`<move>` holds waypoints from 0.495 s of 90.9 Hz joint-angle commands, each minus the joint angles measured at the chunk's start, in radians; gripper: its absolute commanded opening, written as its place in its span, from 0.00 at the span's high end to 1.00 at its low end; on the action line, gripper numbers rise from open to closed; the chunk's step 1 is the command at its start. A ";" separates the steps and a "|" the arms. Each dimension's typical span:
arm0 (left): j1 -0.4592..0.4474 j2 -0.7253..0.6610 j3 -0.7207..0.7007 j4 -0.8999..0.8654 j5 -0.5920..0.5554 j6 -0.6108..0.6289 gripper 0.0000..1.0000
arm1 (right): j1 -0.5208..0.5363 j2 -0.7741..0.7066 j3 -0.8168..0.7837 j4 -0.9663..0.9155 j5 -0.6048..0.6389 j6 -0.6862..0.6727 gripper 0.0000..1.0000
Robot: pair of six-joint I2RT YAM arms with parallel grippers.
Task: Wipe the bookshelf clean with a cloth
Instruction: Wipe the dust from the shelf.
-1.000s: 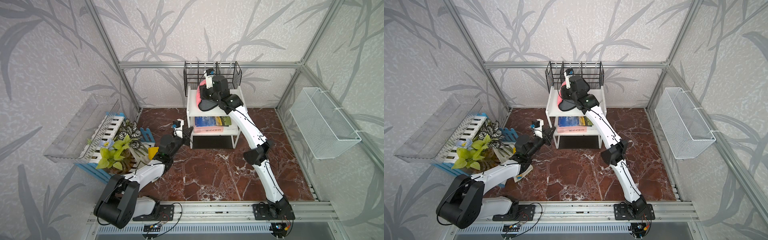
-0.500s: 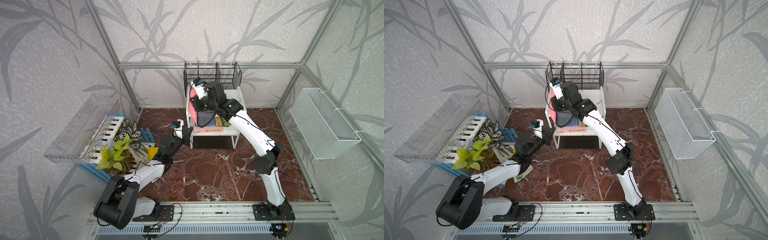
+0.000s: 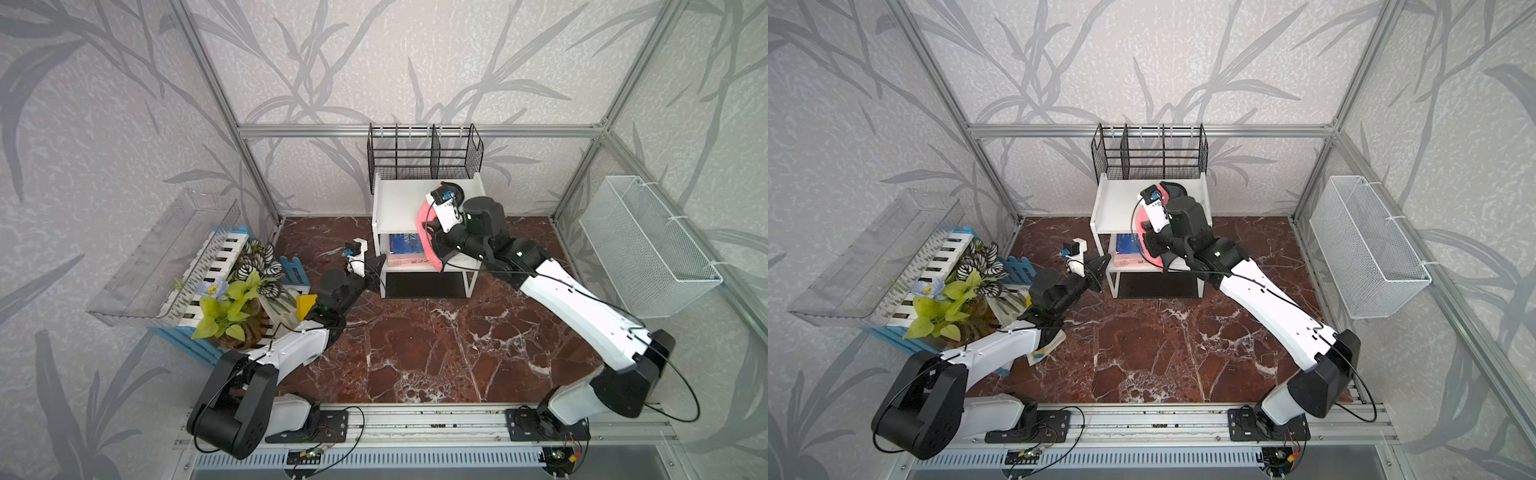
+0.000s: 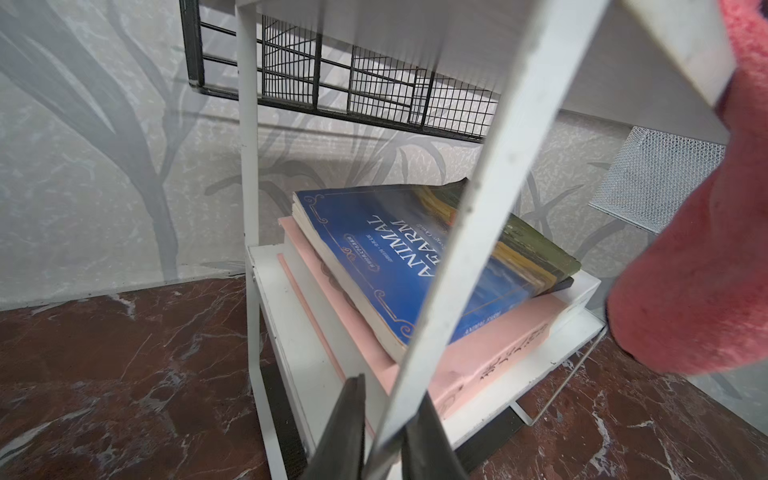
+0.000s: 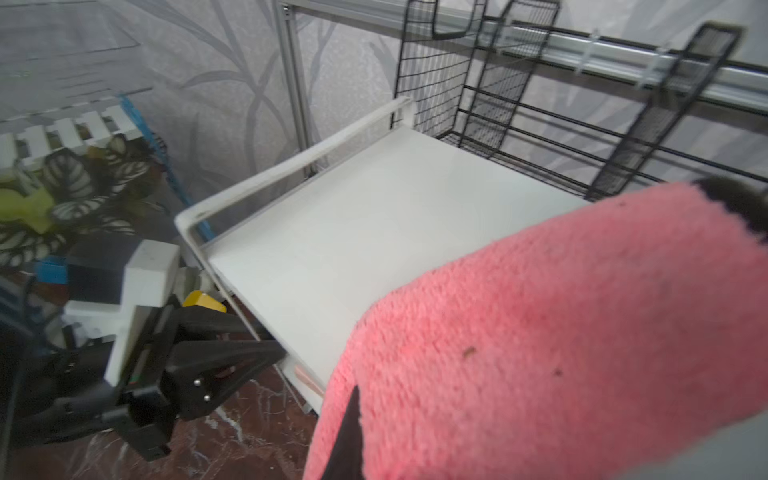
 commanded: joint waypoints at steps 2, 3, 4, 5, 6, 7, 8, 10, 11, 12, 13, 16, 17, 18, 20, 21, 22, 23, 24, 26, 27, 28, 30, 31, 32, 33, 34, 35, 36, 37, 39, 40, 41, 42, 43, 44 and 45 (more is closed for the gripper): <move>0.033 0.059 0.056 -0.122 -0.214 -0.143 1.00 | -0.044 -0.070 -0.130 0.059 0.261 -0.010 1.00; 0.033 0.060 0.056 -0.123 -0.213 -0.143 1.00 | -0.044 -0.080 -0.142 0.069 0.255 -0.014 1.00; 0.033 0.060 0.057 -0.123 -0.213 -0.143 1.00 | -0.044 -0.085 -0.152 0.080 0.246 -0.016 1.00; 0.033 0.060 0.057 -0.123 -0.213 -0.143 1.00 | -0.044 -0.090 -0.158 0.089 0.236 -0.018 1.00; 0.034 0.060 0.057 -0.123 -0.212 -0.142 1.00 | -0.044 -0.097 -0.164 0.097 0.219 -0.019 1.00; 0.033 0.059 0.057 -0.123 -0.210 -0.143 1.00 | -0.044 -0.102 -0.171 0.104 0.201 -0.020 1.00; 0.033 0.060 0.058 -0.121 -0.208 -0.144 1.00 | -0.044 -0.107 -0.175 0.111 0.182 -0.019 1.00; 0.033 0.061 0.058 -0.121 -0.203 -0.144 1.00 | -0.044 -0.111 -0.178 0.121 0.139 -0.015 1.00; 0.033 0.060 0.058 -0.121 -0.202 -0.144 1.00 | -0.043 -0.111 -0.177 0.123 0.114 -0.012 1.00; 0.034 0.060 0.058 -0.120 -0.199 -0.144 1.00 | -0.043 -0.110 -0.175 0.127 0.086 -0.008 1.00; 0.033 0.060 0.058 -0.120 -0.197 -0.144 1.00 | -0.041 -0.108 -0.172 0.131 0.057 -0.005 1.00; 0.033 0.061 0.058 -0.119 -0.189 -0.145 1.00 | -0.037 -0.095 -0.160 0.139 -0.028 0.009 1.00; 0.034 0.061 0.059 -0.118 -0.188 -0.146 1.00 | -0.035 -0.090 -0.153 0.141 -0.053 0.013 1.00; 0.033 0.061 0.059 -0.118 -0.186 -0.147 1.00 | -0.030 -0.084 -0.144 0.145 -0.083 0.017 1.00; 0.034 0.060 0.060 -0.118 -0.184 -0.147 1.00 | -0.021 -0.060 -0.126 0.147 -0.132 0.021 1.00; 0.034 0.060 0.060 -0.117 -0.183 -0.147 1.00 | -0.015 -0.048 -0.117 0.147 -0.153 0.022 1.00; 0.034 0.061 0.061 -0.117 -0.181 -0.148 1.00 | -0.009 -0.040 -0.110 0.146 -0.172 0.022 1.00; 0.033 0.061 0.061 -0.117 -0.181 -0.148 1.00 | -0.002 -0.025 -0.094 0.145 -0.188 0.021 1.00; 0.033 0.061 0.061 -0.117 -0.180 -0.148 1.00 | 0.003 -0.011 -0.082 0.142 -0.206 0.019 1.00; 0.033 0.060 0.061 -0.117 -0.179 -0.149 1.00 | 0.021 0.016 -0.053 0.133 -0.232 0.014 1.00; 0.033 0.060 0.061 -0.117 -0.178 -0.149 1.00 | 0.029 0.033 -0.042 0.126 -0.244 0.011 1.00; 0.032 0.060 0.061 -0.117 -0.178 -0.149 1.00 | 0.037 0.048 -0.018 0.120 -0.254 0.005 1.00; 0.033 0.060 0.061 -0.117 -0.176 -0.151 1.00 | 0.053 0.075 0.022 0.107 -0.274 -0.005 1.00; 0.032 0.060 0.061 -0.116 -0.175 -0.151 1.00 | 0.057 0.089 0.036 0.098 -0.285 -0.010 1.00; 0.032 0.061 0.061 -0.116 -0.175 -0.152 1.00 | 0.066 0.106 0.050 0.091 -0.294 -0.014 1.00; 0.033 0.062 0.061 -0.115 -0.174 -0.153 1.00 | 0.071 0.121 0.071 0.083 -0.301 -0.017 1.00; 0.033 0.062 0.061 -0.114 -0.174 -0.155 1.00 | 0.076 0.135 0.095 0.077 -0.307 -0.019 1.00; 0.032 0.063 0.061 -0.114 -0.173 -0.155 1.00 | 0.083 0.144 0.115 0.072 -0.311 -0.020 1.00; 0.032 0.064 0.061 -0.113 -0.172 -0.155 1.00 | 0.090 0.155 0.133 0.070 -0.314 -0.020 1.00; 0.031 0.064 0.061 -0.113 -0.172 -0.156 1.00 | 0.096 0.168 0.149 0.068 -0.318 -0.020 1.00; 0.031 0.065 0.061 -0.111 -0.169 -0.158 1.00 | 0.103 0.191 0.181 0.069 -0.327 -0.017 1.00; 0.030 0.066 0.061 -0.111 -0.169 -0.160 1.00 | 0.105 0.205 0.199 0.070 -0.334 -0.015 1.00; 0.030 0.067 0.062 -0.112 -0.167 -0.160 1.00 | 0.108 0.214 0.215 0.070 -0.341 -0.011 1.00; 0.031 0.068 0.062 -0.110 -0.166 -0.161 1.00 | 0.108 0.219 0.231 0.072 -0.350 -0.007 1.00; 0.031 0.069 0.062 -0.110 -0.165 -0.161 1.00 | 0.109 0.235 0.246 0.072 -0.363 -0.004 1.00; 0.030 0.070 0.062 -0.109 -0.164 -0.162 1.00 | 0.110 0.248 0.264 0.075 -0.374 0.003 1.00; 0.030 0.070 0.063 -0.108 -0.163 -0.163 1.00 | 0.110 0.255 0.280 0.079 -0.384 0.008 1.00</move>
